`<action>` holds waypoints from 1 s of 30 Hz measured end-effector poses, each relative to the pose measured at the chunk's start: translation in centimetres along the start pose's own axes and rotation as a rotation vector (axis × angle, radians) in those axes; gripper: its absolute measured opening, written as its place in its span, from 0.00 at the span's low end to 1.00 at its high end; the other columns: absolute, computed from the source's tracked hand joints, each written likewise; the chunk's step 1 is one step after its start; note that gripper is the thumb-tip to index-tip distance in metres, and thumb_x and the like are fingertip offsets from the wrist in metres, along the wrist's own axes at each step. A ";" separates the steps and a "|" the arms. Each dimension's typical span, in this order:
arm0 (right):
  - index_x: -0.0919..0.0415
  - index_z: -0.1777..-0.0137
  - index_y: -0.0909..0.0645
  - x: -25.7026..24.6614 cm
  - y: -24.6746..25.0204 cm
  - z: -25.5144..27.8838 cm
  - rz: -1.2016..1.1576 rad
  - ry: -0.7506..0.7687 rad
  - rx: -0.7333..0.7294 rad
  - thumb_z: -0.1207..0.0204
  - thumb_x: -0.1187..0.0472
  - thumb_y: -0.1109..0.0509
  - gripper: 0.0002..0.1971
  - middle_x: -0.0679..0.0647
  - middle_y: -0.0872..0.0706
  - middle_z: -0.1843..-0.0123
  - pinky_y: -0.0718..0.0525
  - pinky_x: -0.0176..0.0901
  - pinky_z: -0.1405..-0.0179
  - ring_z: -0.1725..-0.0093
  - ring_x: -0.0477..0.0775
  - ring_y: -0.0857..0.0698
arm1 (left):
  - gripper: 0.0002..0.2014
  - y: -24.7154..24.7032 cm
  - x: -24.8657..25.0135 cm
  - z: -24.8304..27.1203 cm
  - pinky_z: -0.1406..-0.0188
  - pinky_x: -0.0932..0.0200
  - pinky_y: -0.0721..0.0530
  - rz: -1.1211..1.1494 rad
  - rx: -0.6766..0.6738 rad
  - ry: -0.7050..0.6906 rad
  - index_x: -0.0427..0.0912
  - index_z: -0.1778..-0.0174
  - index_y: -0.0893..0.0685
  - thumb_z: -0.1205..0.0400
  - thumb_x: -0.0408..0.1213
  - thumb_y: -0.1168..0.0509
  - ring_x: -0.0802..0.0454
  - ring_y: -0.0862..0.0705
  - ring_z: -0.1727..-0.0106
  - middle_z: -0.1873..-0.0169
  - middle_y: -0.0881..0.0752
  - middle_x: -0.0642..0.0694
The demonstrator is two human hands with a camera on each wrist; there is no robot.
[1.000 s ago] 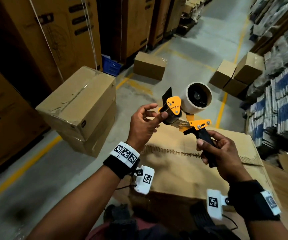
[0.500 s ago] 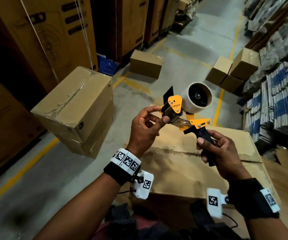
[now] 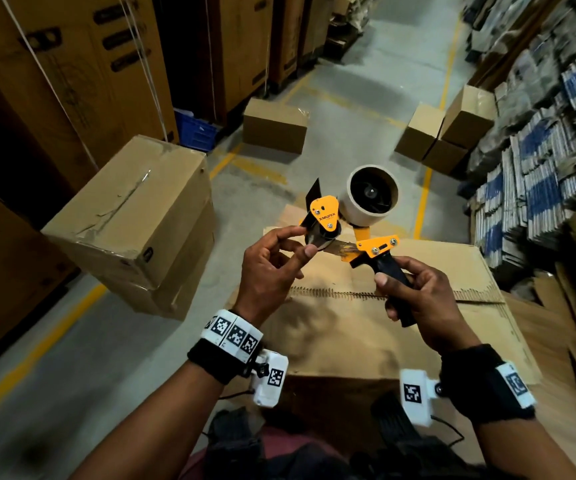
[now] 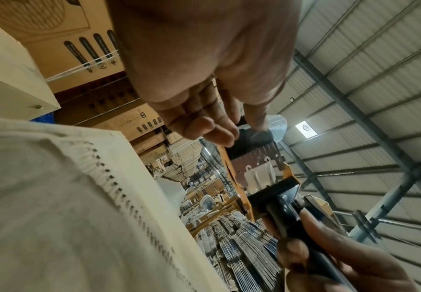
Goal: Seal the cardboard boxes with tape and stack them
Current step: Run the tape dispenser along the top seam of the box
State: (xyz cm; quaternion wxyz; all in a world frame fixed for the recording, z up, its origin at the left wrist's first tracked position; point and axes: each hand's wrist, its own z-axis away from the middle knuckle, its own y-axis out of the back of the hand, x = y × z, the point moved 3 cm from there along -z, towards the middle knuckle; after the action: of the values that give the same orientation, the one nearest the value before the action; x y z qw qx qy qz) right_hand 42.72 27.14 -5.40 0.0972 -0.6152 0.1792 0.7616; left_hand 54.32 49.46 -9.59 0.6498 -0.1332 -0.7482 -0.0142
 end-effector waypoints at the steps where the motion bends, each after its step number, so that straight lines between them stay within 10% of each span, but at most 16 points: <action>1: 0.59 0.37 0.14 0.1 0.0 0.1 0.000 -0.003 -0.001 0.22 0.66 0.22 0.14 0.61 0.11 0.64 0.27 0.32 0.81 0.79 0.54 0.22 | 0.14 0.0 0.0 0.1 0.71 0.64 0.18 -0.017 -0.008 -0.011 0.40 0.39 0.11 0.19 0.34 0.20 0.46 0.13 0.70 0.60 0.09 0.43; 8: 0.59 0.37 0.14 0.6 0.1 0.7 -0.025 -0.032 -0.012 0.21 0.64 0.22 0.14 0.63 0.11 0.61 0.26 0.34 0.81 0.78 0.54 0.22 | 0.06 0.0 -0.1 0.9 0.70 0.55 0.17 -0.037 -0.044 -0.061 0.37 0.52 0.11 0.19 0.34 0.22 0.45 0.09 0.59 0.51 0.08 0.43; 18: 0.59 0.36 0.13 1.1 0.1 1.0 -0.040 -0.058 -0.053 0.27 0.60 0.20 0.18 0.62 0.11 0.63 0.21 0.40 0.77 0.77 0.56 0.22 | 0.26 -0.2 -0.1 1.9 0.55 0.33 0.11 0.028 -0.063 -0.080 0.40 0.30 0.16 0.25 0.31 0.19 0.32 0.12 0.60 0.62 0.11 0.38; 21: 0.58 0.36 0.14 1.2 0.3 1.0 -0.034 -0.062 -0.044 0.23 0.62 0.21 0.16 0.63 0.11 0.62 0.22 0.39 0.78 0.77 0.56 0.22 | 0.17 0.0 0.0 2.0 0.58 0.30 0.11 0.011 -0.086 -0.093 0.38 0.40 0.11 0.24 0.32 0.19 0.37 0.14 0.63 0.64 0.12 0.41; 24: 0.59 0.36 0.14 1.4 0.6 1.0 -0.032 -0.075 -0.032 0.25 0.61 0.21 0.17 0.63 0.11 0.62 0.23 0.38 0.79 0.77 0.55 0.22 | 0.08 0.3 -0.6 1.9 0.65 0.45 0.12 -0.009 -0.076 -0.029 0.41 0.56 0.10 0.24 0.39 0.18 0.45 0.14 0.66 0.64 0.10 0.45; 30: 0.58 0.40 0.12 2.5 0.8 0.8 0.038 -0.161 -0.048 0.26 0.56 0.18 0.16 0.62 0.09 0.61 0.27 0.37 0.79 0.76 0.57 0.21 | 0.05 1.2 -2.4 2.1 0.69 0.62 0.17 0.009 -0.002 0.154 0.34 0.57 0.09 0.21 0.29 0.20 0.50 0.12 0.66 0.63 0.08 0.36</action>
State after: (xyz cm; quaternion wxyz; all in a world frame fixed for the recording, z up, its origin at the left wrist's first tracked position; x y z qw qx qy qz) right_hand 41.09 26.54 -7.56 0.0823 -0.5504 0.1641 0.8144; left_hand 52.79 50.57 -12.42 0.7055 -0.1356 -0.6953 -0.0221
